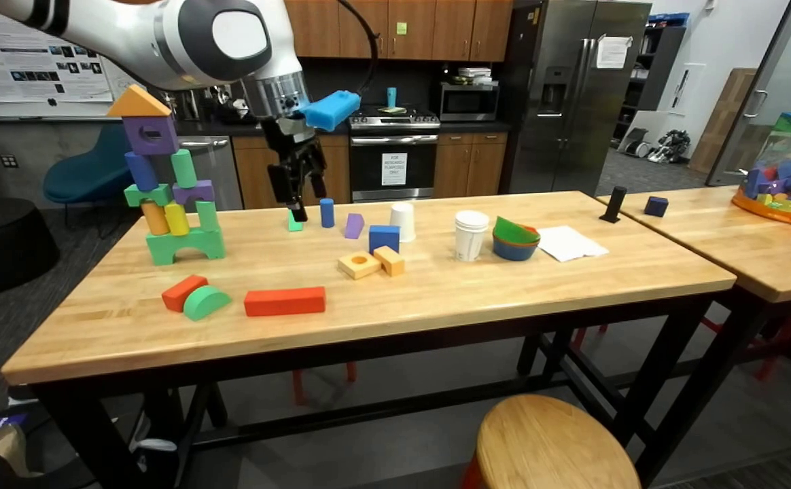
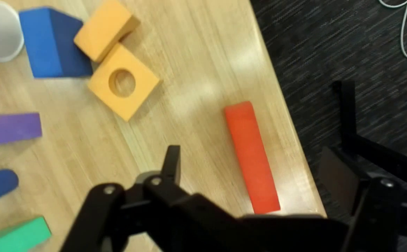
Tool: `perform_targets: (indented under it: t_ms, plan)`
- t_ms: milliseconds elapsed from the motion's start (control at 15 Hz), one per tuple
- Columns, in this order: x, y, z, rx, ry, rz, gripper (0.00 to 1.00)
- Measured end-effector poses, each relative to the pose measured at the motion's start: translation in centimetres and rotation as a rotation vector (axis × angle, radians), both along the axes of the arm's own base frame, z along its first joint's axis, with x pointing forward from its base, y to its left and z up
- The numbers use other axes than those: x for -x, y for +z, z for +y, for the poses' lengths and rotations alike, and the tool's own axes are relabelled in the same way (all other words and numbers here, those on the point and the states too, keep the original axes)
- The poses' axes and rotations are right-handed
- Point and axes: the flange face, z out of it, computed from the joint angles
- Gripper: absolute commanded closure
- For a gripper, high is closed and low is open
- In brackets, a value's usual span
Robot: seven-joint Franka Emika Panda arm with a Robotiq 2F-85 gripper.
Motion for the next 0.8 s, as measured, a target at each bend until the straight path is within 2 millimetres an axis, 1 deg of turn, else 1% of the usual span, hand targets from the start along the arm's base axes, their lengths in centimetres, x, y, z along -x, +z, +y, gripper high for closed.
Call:
perform_targets:
  t_ms: [133, 200, 267, 400, 533, 800]
  plan:
    - [1.5, 0.2, -2.6, 0.042, -0.104, -0.016, 0.0]
    - [2.0, 0.0, -3.5, 0.063, -0.156, -0.028, 0.0]
    - [2.2, -0.4, -3.7, 0.065, -0.152, -0.022, 0.0]
    - [2.1, -1.1, -3.3, 0.058, -0.125, -0.007, 0.0]
    - [1.7, -1.2, -2.7, 0.056, -0.113, -0.006, 0.0]
    - [1.4, -1.7, -2.6, 0.063, -0.107, 0.0, 0.0]
